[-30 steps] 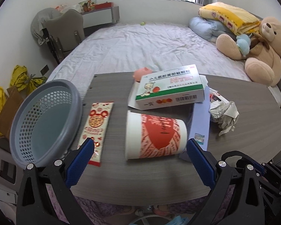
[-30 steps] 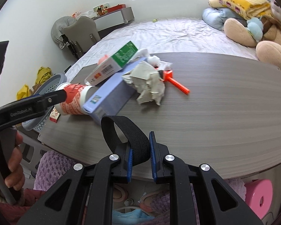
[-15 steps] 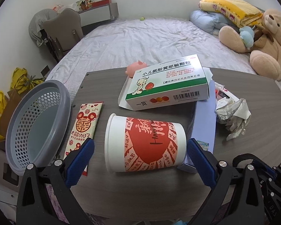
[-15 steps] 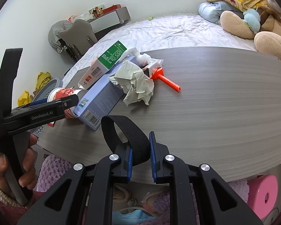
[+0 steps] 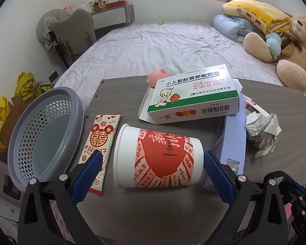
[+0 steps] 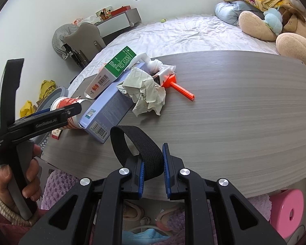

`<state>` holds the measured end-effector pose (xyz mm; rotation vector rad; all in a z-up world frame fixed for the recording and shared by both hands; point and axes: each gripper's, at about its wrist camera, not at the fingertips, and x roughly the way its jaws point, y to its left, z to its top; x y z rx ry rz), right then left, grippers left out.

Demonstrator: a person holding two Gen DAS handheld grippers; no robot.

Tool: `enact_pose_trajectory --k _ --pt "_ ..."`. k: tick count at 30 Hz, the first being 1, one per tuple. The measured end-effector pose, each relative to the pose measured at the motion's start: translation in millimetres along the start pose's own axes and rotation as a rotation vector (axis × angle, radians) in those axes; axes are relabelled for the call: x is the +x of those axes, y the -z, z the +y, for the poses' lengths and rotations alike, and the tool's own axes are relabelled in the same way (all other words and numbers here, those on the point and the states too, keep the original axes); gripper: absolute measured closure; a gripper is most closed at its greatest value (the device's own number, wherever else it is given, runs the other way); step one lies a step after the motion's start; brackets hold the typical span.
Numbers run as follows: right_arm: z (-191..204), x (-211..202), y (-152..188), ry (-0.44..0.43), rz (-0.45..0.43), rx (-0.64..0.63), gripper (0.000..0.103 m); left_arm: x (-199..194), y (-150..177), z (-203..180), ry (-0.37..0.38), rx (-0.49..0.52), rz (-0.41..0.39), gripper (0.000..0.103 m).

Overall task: Collect trash
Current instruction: 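Reach the left gripper to the red-and-white paper cup and grasp it, then carry the cup over the grey basket and open the left gripper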

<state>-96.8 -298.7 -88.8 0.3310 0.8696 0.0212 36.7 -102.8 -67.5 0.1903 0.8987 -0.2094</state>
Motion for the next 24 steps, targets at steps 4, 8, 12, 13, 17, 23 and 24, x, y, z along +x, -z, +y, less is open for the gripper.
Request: enact_pose_trajectory --k 4,8,12,13,17,23,24 --pt "0 0 0 0.000 -0.001 -0.001 0.088 13 0 2 0.031 -0.016 0.033 0.006" --pt "0 -1 0 0.002 -0.001 -0.002 0.088 16 0 9 0.082 -0.049 0.029 0.008" --pt "0 -2 -1 -0.001 -0.001 -0.001 0.088 12 2 15 0.121 -0.065 0.018 0.024" --pt "1 -2 -2 -0.002 0.000 -0.001 0.088 11 4 16 0.113 -0.061 0.012 0.024" --pt "5 -5 -5 -0.011 -0.001 -0.005 0.088 -3 6 16 0.068 -0.029 -0.029 0.024" --pt "13 -11 -15 -0.029 -0.024 -0.021 0.088 -36 1 28 0.033 -0.015 -0.104 0.024" --pt "15 -14 -19 -0.032 -0.034 -0.025 0.088 -41 -1 31 0.033 -0.018 -0.112 0.024"
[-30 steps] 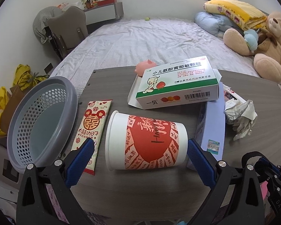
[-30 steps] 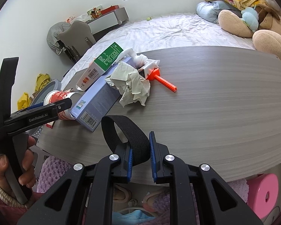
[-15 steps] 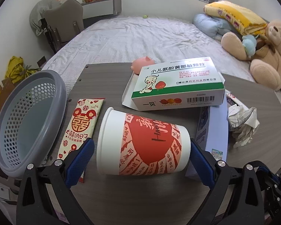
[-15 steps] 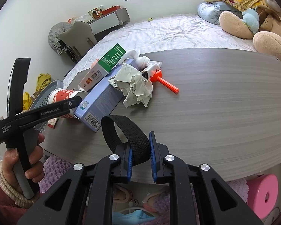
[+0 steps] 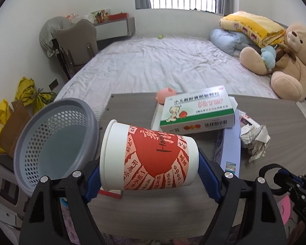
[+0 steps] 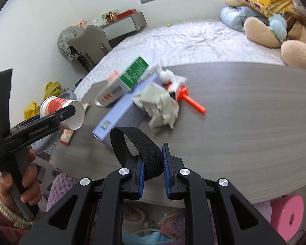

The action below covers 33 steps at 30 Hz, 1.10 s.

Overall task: Collect trash
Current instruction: 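Carry the cup over the grey basket and open the left gripper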

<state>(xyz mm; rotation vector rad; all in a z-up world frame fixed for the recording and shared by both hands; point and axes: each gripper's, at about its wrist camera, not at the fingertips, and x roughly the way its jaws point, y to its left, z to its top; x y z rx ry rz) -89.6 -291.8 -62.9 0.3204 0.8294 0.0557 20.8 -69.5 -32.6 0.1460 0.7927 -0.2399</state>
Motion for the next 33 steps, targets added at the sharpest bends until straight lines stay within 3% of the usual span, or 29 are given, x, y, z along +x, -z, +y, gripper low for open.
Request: enact_pose_trajectory --k 5,13,22,33 --pt "14 -14 -23 -0.010 -0.050 -0.025 0.088 -24 -9 15 0.010 -0.010 -0.074 0.024" --pt "52 -21 -50 -0.035 -0.118 -0.042 0.088 -53 -15 46 0.029 -0.010 -0.119 0.024" --pt "102 15 -56 -0.110 -0.036 -0.093 0.088 -57 -12 106 -0.062 -0.064 -0.129 0.024" --pt "216 87 -85 -0.234 0.052 -0.256 0.088 -36 -6 193 -0.181 -0.179 -0.070 0.024"
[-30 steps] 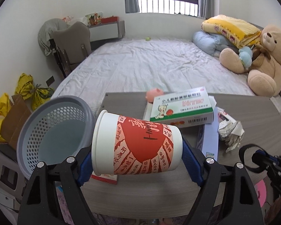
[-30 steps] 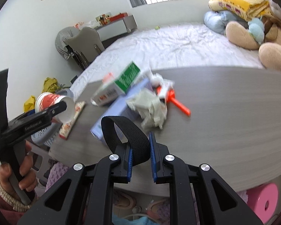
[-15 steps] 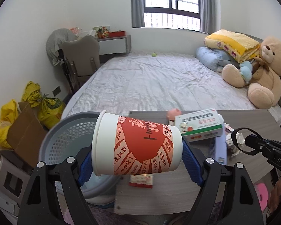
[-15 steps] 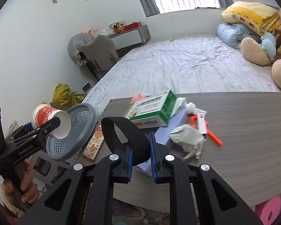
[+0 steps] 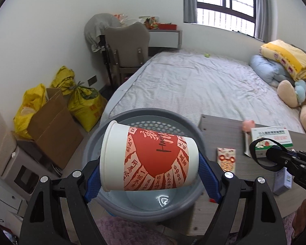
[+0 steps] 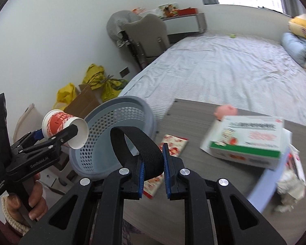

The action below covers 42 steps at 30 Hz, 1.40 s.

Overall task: Collect trash
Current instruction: 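Carry the cup over the grey basket and open the left gripper, then move the left gripper back toward the table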

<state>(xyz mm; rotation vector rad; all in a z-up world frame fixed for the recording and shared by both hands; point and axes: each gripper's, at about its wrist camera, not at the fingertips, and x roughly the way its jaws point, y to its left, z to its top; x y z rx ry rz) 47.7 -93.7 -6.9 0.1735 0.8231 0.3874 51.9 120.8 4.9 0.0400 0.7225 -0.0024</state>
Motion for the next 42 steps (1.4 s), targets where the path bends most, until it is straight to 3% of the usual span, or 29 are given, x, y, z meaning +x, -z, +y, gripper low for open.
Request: enact_pose_trajectory --k 6,13,27,30,32,42 --pt "38 51 -20 -0.026 0.050 -0.067 0.088 20 -1 28 -0.033 -0.034 0.023 0.024" --pt "55 96 -29 -0.036 0.101 -0.086 0.088 42 7 46 -0.052 -0.068 0.068 0.024" --pt "73 132 -33 -0.018 0.150 -0.128 0.087 54 12 62 -0.062 -0.121 0.099 0.023" --pt "76 131 -33 -0.010 0.144 -0.144 0.077 53 12 64 -0.063 -0.126 0.099 0.017" --pt "76 127 -32 -0.011 0.132 -0.143 0.060 53 13 65 -0.076 -0.128 0.098 0.012" --pt "75 117 -31 0.004 0.108 -0.141 0.050 49 15 72 -0.087 -0.146 0.108 0.010"
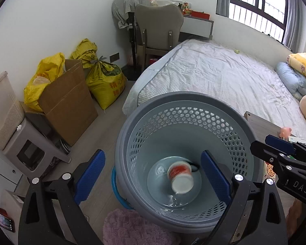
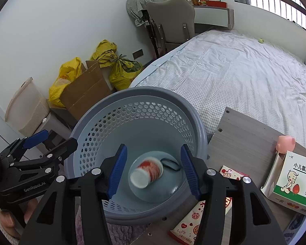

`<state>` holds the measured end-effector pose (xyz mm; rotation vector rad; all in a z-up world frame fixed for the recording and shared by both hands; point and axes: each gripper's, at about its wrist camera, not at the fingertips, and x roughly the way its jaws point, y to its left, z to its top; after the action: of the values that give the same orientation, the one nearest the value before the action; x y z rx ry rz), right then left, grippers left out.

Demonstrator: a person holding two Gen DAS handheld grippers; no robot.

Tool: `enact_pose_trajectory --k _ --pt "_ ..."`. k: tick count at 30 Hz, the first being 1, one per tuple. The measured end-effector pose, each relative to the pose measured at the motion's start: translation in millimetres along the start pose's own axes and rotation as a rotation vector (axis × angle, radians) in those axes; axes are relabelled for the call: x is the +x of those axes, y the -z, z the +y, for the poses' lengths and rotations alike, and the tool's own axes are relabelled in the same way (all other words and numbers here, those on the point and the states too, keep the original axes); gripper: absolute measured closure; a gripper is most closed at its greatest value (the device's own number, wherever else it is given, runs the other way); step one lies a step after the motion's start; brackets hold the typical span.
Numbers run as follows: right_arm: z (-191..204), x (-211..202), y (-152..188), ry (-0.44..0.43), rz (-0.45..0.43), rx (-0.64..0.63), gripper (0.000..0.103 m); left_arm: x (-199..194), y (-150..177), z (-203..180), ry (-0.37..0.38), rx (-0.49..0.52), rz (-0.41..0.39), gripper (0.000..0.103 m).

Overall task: Collect trash
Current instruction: 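Move the left gripper back toward the table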

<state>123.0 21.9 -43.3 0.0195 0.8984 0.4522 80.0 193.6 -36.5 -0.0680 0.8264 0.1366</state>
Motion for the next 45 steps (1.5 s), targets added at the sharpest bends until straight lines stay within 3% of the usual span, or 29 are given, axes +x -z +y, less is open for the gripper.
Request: enact_pose_trajectory --k 23,38,45 --pt "-7 -30 17 0.005 -0.037 0.032 0.049 -20 3 -11 0.001 0.009 -0.035 0.009" --pt "-51 -84 70 0.072 -0.079 0.116 0.048 -45 21 -60 0.062 0.075 -0.053 0.008" --pt "-81 -123 102 0.146 -0.108 0.160 0.048 -51 34 -97 0.111 0.120 -0.039 0.007"
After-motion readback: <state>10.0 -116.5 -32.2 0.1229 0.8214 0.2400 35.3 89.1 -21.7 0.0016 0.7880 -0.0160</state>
